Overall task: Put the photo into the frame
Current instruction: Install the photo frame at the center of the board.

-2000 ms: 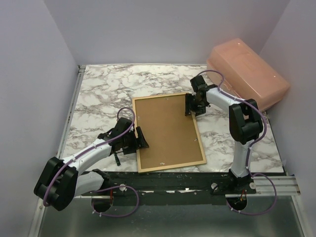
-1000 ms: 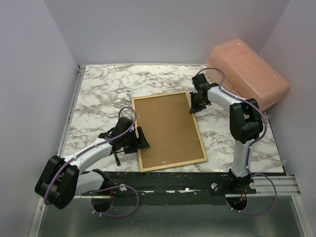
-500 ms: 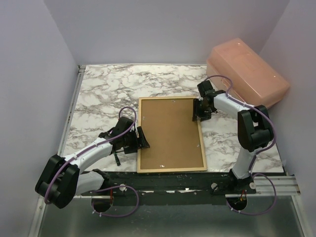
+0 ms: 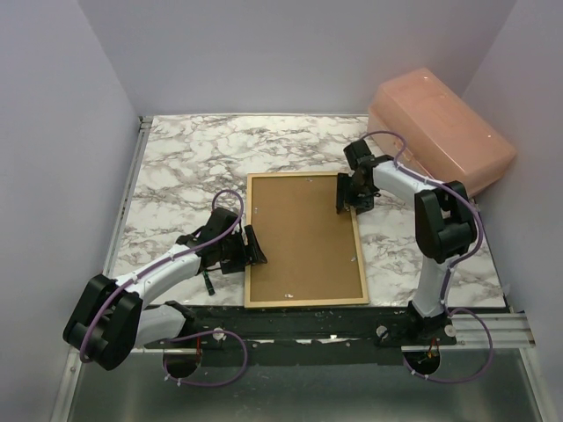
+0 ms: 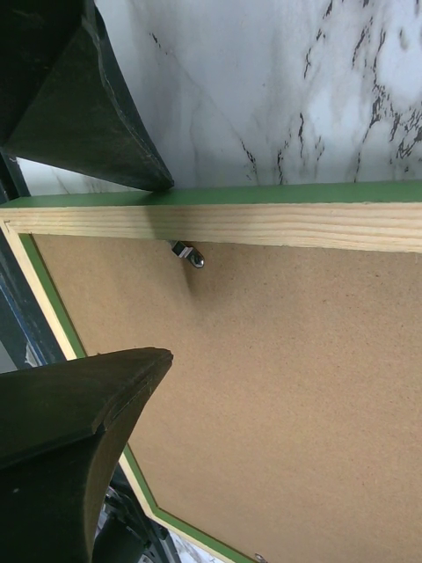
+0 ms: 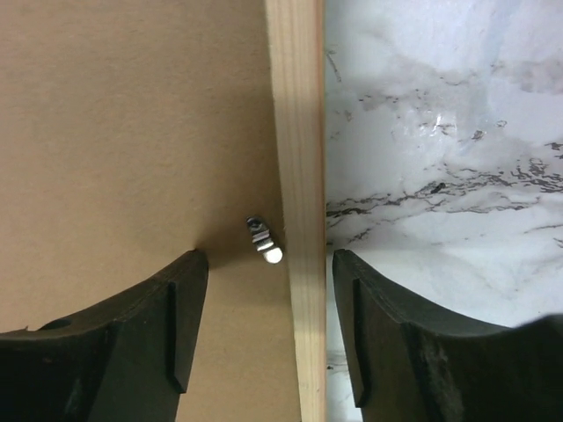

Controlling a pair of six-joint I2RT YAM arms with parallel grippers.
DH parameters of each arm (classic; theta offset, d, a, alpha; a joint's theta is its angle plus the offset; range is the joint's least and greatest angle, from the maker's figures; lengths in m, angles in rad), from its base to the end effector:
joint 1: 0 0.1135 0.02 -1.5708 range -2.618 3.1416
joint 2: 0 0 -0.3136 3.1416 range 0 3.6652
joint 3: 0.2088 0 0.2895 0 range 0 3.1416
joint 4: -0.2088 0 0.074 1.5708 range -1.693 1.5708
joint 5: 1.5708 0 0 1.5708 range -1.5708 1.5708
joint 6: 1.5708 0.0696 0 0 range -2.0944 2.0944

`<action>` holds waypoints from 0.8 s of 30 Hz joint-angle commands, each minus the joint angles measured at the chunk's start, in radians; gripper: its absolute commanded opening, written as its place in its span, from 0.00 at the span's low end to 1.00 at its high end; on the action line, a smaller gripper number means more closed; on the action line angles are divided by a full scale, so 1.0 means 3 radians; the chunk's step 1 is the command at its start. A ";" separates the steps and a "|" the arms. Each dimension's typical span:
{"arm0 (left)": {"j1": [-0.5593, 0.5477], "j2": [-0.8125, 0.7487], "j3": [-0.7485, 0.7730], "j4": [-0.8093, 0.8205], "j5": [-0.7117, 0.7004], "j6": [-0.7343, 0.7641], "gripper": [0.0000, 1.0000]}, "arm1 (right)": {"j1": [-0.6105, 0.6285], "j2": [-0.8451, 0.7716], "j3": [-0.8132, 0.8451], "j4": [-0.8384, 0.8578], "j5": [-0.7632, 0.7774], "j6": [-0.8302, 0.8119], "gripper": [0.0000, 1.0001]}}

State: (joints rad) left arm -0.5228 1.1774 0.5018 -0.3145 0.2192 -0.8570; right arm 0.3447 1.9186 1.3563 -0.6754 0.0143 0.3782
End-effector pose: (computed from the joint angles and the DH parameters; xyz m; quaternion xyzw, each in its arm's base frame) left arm 0.1971 -0.1310 0.1542 -0.1275 0.9443 -0.2620 0.1528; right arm 0.4196 0.1496 0.1724 0.0177 0.9860 0.0520 0.1576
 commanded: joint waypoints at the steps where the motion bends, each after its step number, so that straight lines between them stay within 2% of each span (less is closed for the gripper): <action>1: -0.0004 0.0158 -0.0123 -0.0204 -0.0096 0.0111 0.75 | -0.0033 0.0144 0.0031 -0.0028 0.0147 0.0038 0.62; 3: -0.0003 0.0180 -0.0124 -0.0187 -0.0095 0.0111 0.75 | -0.0039 0.0147 -0.0008 0.0018 0.0166 0.0047 0.58; 5: -0.0006 0.0182 -0.0128 -0.0176 -0.0084 0.0112 0.75 | -0.0057 0.0167 -0.0016 0.0049 0.0189 0.0049 0.47; 8: -0.0002 0.0181 -0.0136 -0.0166 -0.0077 0.0111 0.75 | -0.0074 0.0193 0.0004 0.0082 0.0219 0.0053 0.37; 11: -0.0006 0.0181 -0.0139 -0.0151 -0.0068 0.0111 0.75 | -0.0098 0.0216 0.0021 0.0118 0.0192 0.0047 0.16; 15: -0.0003 0.0185 -0.0158 -0.0127 -0.0052 0.0106 0.75 | -0.0111 0.0243 0.0021 0.0124 0.0157 0.0032 0.08; 20: -0.0005 0.0181 -0.0173 -0.0131 -0.0065 0.0106 0.75 | -0.0115 0.0161 -0.0016 0.0120 0.0079 0.0019 0.10; 21: -0.0003 0.0177 -0.0171 -0.0137 -0.0066 0.0110 0.75 | -0.0112 0.0130 -0.0030 0.0126 0.0050 0.0013 0.14; 23: -0.0004 0.0168 -0.0158 -0.0155 -0.0067 0.0113 0.75 | -0.0112 0.0060 -0.0042 0.0133 0.0029 0.0011 0.35; 24: -0.0006 0.0166 -0.0147 -0.0165 -0.0066 0.0119 0.75 | -0.0111 0.0034 -0.0051 0.0144 0.0035 0.0008 0.43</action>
State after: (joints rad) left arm -0.5228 1.1870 0.5064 -0.3157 0.2226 -0.8532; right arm 0.3130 1.9373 1.3636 -0.6941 0.0204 0.3645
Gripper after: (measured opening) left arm 0.747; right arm 0.315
